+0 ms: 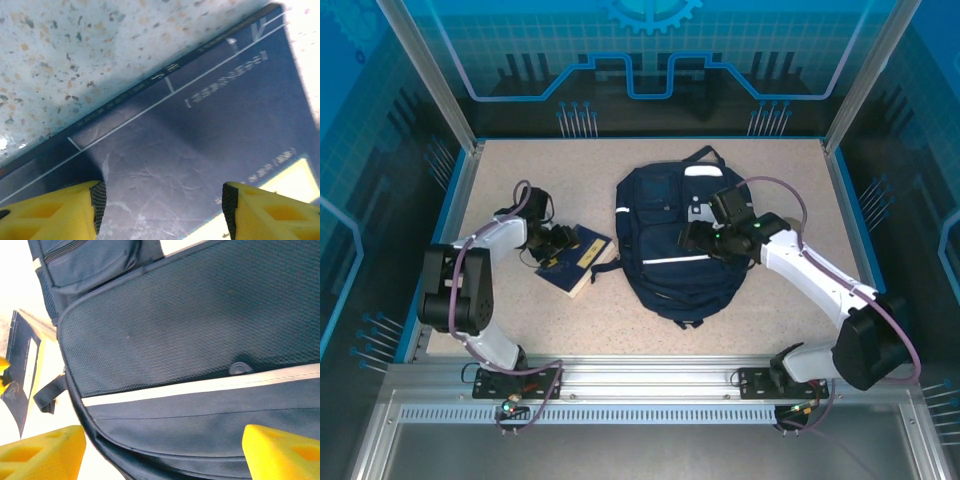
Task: Pack books, pencil case, and school supplies into a backpack
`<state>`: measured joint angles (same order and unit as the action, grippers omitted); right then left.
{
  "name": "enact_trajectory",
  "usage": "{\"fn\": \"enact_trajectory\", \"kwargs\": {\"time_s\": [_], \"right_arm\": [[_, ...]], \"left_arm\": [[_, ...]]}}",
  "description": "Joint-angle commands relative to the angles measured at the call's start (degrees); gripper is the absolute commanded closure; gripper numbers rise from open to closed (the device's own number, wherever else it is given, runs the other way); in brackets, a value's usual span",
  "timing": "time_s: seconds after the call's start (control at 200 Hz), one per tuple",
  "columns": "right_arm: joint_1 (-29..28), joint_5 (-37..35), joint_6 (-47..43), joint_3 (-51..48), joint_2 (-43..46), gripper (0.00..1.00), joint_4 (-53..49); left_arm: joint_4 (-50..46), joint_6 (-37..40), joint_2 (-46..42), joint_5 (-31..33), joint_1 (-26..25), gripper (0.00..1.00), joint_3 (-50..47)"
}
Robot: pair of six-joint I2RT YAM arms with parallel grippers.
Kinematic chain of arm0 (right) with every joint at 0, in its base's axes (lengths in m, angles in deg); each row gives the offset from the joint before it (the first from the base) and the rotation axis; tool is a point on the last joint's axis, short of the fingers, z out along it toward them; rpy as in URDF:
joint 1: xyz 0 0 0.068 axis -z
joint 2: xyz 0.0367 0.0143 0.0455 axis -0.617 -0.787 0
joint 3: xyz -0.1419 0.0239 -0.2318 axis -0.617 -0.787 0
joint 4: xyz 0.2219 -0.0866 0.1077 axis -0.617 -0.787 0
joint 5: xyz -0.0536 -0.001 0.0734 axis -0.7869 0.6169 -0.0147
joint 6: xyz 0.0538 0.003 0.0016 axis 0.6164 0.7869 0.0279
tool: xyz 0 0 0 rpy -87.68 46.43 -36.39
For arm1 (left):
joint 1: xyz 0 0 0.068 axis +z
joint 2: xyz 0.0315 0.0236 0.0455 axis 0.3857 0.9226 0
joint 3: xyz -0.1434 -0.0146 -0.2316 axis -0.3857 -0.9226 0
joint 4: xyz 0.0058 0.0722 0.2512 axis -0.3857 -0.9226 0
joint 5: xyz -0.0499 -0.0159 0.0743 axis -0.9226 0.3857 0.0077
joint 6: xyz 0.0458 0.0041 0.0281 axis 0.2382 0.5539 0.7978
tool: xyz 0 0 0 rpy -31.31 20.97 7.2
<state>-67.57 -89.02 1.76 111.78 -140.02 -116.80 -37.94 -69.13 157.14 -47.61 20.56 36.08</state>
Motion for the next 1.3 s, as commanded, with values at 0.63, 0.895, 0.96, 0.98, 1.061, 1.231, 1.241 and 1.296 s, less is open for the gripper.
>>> {"fn": "enact_trajectory", "kwargs": {"time_s": [0.63,0.895,0.96,0.98,1.061,1.231,1.241,1.296], "right_arm": [[-22.38,2.20,-0.89,22.95,-25.38,0.22,-0.45],[-25.52,7.03,-2.57,27.43,-33.64,0.40,-1.56],[-25.79,8.53,-3.40,28.93,-35.75,0.42,-1.53],[-25.89,8.92,-3.58,29.52,-36.45,0.42,-1.59],[-26.20,10.06,-4.48,31.81,-39.25,0.43,-2.35],[-26.86,12.66,-5.40,36.26,-44.74,0.44,-3.13],[-26.86,12.90,-5.45,36.50,-44.98,0.44,-3.13],[-27.01,13.45,-5.71,37.60,-46.17,0.44,-3.04]], "left_arm": [[-5.28,-18.25,-33.73,5.92,-8.77,0.18,-28.72],[-9.00,-14.05,-35.17,4.08,-9.10,0.23,-24.74],[-10.36,-12.35,-35.25,4.96,-7.75,0.23,-22.31],[-10.71,-11.91,-35.25,4.97,-7.06,0.22,-21.75],[-11.70,-9.89,-35.18,4.64,-3.61,0.19,-20.28],[-13.02,-7.12,-34.25,4.54,0.91,0.11,-19.21],[-12.92,-6.99,-34.15,4.48,1.08,0.11,-19.25],[-12.22,-6.74,-33.53,4.21,1.79,0.10,-19.91]]}}
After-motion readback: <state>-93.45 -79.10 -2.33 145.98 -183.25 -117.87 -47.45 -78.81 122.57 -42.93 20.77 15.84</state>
